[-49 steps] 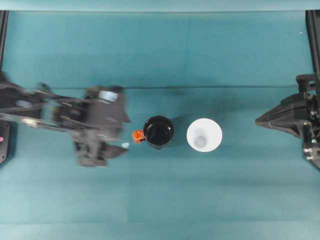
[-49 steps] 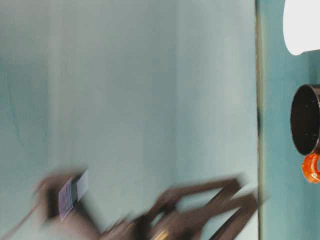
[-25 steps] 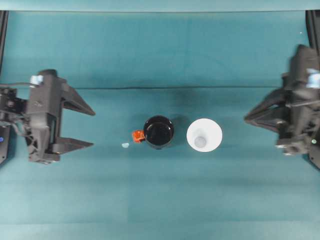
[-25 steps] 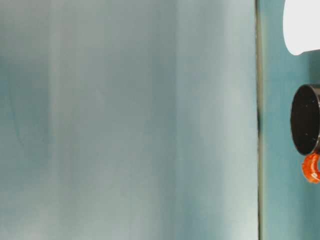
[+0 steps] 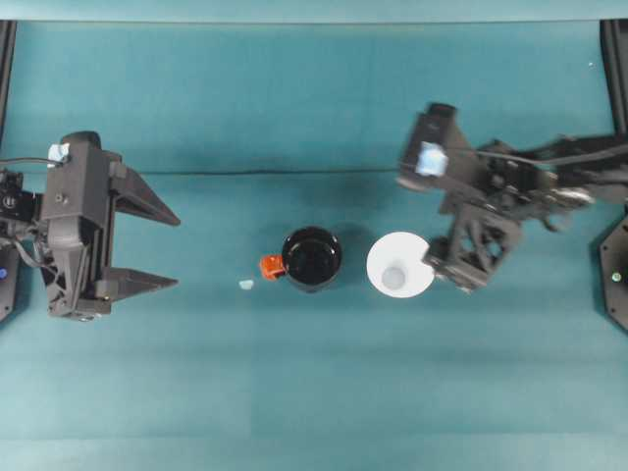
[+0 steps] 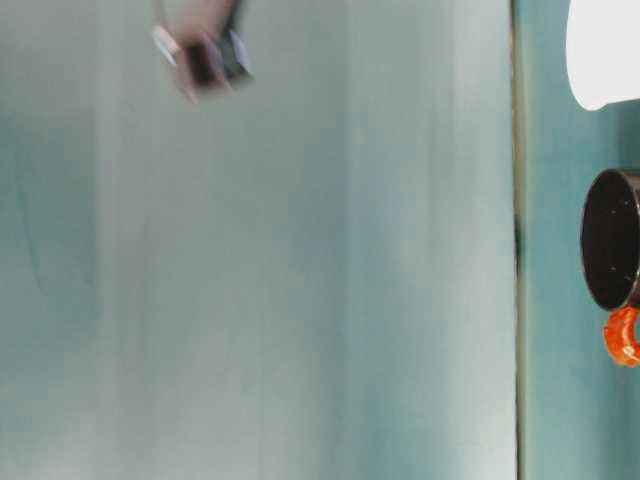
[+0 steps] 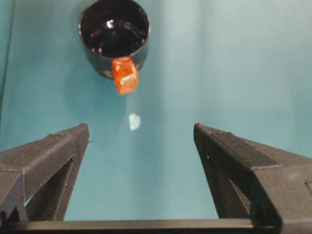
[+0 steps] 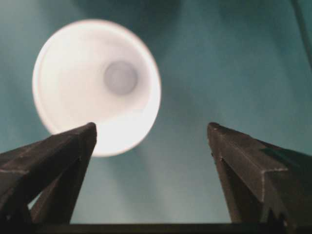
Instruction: Put the paper cup into the moved red handle cup holder.
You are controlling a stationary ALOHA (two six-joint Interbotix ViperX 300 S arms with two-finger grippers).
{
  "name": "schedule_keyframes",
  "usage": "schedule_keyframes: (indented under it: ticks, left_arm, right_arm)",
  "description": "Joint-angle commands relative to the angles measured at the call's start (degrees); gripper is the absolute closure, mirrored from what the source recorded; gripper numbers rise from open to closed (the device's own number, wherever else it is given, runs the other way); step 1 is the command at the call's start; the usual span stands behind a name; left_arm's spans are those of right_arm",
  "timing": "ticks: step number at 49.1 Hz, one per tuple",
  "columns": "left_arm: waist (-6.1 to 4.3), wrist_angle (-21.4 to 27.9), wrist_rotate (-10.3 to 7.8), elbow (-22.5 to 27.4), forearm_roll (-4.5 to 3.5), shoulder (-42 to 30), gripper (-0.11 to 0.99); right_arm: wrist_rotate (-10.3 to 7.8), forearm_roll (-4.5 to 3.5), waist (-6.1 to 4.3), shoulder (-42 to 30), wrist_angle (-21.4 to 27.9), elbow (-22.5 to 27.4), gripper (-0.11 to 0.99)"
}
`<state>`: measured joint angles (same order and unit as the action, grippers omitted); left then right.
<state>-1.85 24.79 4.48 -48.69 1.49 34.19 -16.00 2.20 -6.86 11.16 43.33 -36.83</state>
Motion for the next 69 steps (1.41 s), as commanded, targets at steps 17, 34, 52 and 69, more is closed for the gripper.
schedule_keyframes:
  ticks: [17, 34, 52, 69]
  left_arm:
    - [0.00, -0.26, 0.09, -0.62, 0.09, 0.00, -0.08]
    - [0.00, -0.26, 0.09, -1.23, 0.09, -0.09, -0.08]
    - [0.00, -0.26, 0.26, -1.23, 0.09, -0.09, -0.08]
    - [0.00, -0.26, 0.35, -1.05, 0.09, -0.44, -0.08]
  right_arm:
    - [-0.53, 0.35, 0.18, -10.55, -2.64, 3.43, -0.05]
    - [-0.53, 0.35, -0.09, -12.66, -3.69, 3.60, -0.05]
    - [-0.62, 1.93, 0.09, -13.27, -3.69, 4.22, 0.68]
    - [-3.25, 2.90, 0.35, -13.18, -3.52, 4.39, 0.99]
